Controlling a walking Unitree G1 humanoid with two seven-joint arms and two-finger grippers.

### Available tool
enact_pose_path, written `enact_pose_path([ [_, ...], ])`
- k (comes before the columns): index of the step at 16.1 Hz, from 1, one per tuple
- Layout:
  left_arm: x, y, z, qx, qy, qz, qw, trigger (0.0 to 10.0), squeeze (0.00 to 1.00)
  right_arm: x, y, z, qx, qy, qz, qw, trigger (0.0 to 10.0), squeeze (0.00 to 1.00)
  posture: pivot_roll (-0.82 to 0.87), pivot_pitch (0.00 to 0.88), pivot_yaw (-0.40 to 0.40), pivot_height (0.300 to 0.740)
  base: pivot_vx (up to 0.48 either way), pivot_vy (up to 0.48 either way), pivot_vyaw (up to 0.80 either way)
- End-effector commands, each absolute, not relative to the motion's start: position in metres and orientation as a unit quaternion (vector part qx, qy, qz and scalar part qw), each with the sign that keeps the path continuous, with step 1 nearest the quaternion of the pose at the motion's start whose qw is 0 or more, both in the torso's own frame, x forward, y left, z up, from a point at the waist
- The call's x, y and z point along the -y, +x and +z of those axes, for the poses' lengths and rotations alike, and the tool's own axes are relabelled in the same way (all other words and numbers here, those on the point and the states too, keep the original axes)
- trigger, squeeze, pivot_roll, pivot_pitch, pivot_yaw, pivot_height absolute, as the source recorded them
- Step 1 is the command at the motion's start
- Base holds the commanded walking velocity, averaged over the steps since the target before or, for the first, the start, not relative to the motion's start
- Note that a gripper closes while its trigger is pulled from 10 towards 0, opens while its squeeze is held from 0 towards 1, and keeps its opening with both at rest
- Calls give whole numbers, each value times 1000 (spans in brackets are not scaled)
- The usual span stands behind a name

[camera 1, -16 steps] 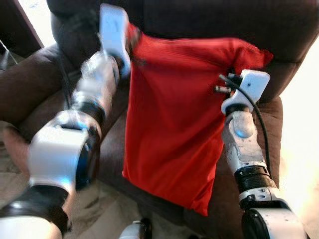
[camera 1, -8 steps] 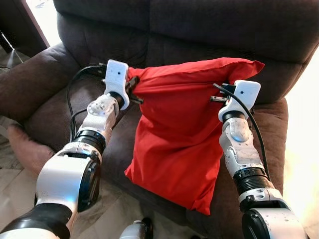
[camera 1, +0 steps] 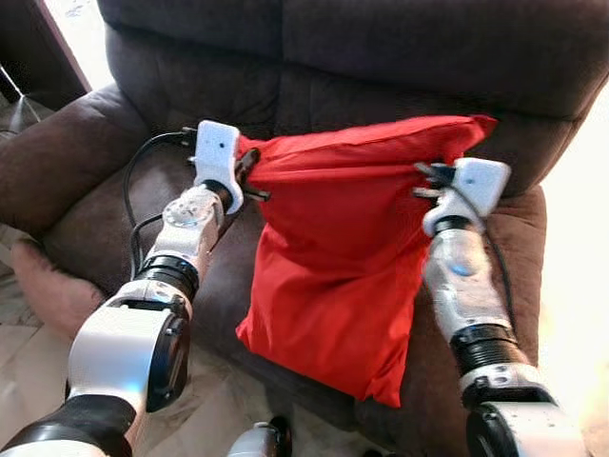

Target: Move the pillow to the sofa from floor

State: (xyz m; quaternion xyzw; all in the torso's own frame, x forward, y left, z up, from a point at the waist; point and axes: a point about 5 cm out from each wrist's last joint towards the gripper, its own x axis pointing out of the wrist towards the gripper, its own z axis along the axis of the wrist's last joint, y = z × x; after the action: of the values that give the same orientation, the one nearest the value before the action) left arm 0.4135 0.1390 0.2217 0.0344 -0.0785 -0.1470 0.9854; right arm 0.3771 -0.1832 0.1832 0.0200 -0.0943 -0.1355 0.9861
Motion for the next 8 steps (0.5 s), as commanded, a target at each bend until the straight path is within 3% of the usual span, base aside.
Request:
enact_pose_path([
  [1, -154, 413, 223, 88, 32, -122, 988, 10000, 0, 188, 374, 186, 106, 24, -148, 983, 10000, 0, 168, 176, 73, 740, 0, 0, 0],
  [5, -149, 414, 229, 94, 36, -121, 987, 10000, 0, 187, 374, 187, 110, 21, -148, 983, 10000, 0, 165, 172, 75, 740, 0, 0, 0],
  [6, -147, 415, 230, 96, 34, -122, 987, 10000, 1000, 187, 374, 186, 110, 21, -149, 982, 10000, 0, 165, 173, 75, 740, 0, 0, 0],
  [8, -141, 416, 236, 101, 33, -129, 986, 10000, 1000, 187, 372, 185, 110, 21, -151, 982, 10000, 0, 161, 172, 77, 740, 0, 0, 0],
])
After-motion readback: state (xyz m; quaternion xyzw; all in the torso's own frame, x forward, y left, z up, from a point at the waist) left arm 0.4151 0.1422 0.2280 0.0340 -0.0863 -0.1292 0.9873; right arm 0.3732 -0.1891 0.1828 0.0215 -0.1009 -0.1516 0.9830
